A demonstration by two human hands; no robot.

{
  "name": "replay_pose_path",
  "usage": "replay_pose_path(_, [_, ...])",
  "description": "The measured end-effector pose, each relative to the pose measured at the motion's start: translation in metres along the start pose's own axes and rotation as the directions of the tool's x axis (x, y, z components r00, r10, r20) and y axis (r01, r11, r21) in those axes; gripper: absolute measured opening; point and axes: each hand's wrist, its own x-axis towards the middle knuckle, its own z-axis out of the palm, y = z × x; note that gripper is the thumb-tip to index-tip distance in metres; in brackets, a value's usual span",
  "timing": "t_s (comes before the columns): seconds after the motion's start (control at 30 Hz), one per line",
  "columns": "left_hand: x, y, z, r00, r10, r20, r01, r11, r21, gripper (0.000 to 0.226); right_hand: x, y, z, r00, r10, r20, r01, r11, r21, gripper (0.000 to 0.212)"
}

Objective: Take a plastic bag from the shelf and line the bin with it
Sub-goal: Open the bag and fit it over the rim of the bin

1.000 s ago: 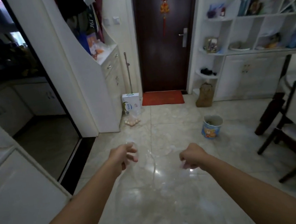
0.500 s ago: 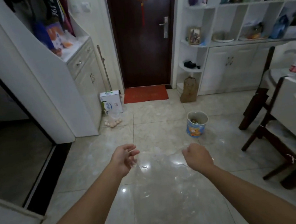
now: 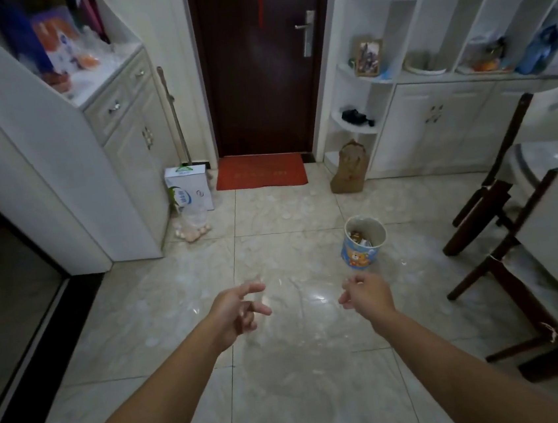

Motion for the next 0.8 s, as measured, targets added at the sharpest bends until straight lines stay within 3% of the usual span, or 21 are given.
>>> replay_pose_path(0.27, [0.071, -0.02, 0.035, 0.967, 0.079, -0.242, -0.104, 0.99, -0.091, 0.028, 0.058, 0.015, 0.003, 0.989, -0.149, -0.023, 0.149, 0.989, 0.002, 0.014])
replay_pose_path(0.47, [0.105, -0.056, 0.052, 0.899, -0.053, -0.435, 0.008, 0.995, -0.104, 0.011, 0.109, 0.049, 0.012, 0.986, 0.04, 0.159, -0.024, 0.994, -0.106, 0.008])
replay_pose_path(0.6, [0.124, -0.067, 0.054, 0.85, -0.072, -0.521, 0.035, 0.996, -0.08, 0.008, 0.146, 0.063, 0.015, 0.997, 0.048, 0.057, -0.038, 0.984, -0.175, 0.015])
replay_pose_path(0.67, [0.135, -0.067, 0.054, 0.831, -0.09, -0.549, 0.05, 0.995, -0.086, 0.017, 0.161, 0.068, 0.018, 0.999, 0.033, -0.016, -0.035, 0.978, -0.204, 0.021])
replay_pose_path(0.8, [0.16, -0.063, 0.048, 0.824, -0.123, -0.553, 0.021, 0.982, -0.187, 0.04, 0.194, 0.072, 0.025, 0.967, 0.191, -0.171, -0.201, 0.979, -0.042, 0.018])
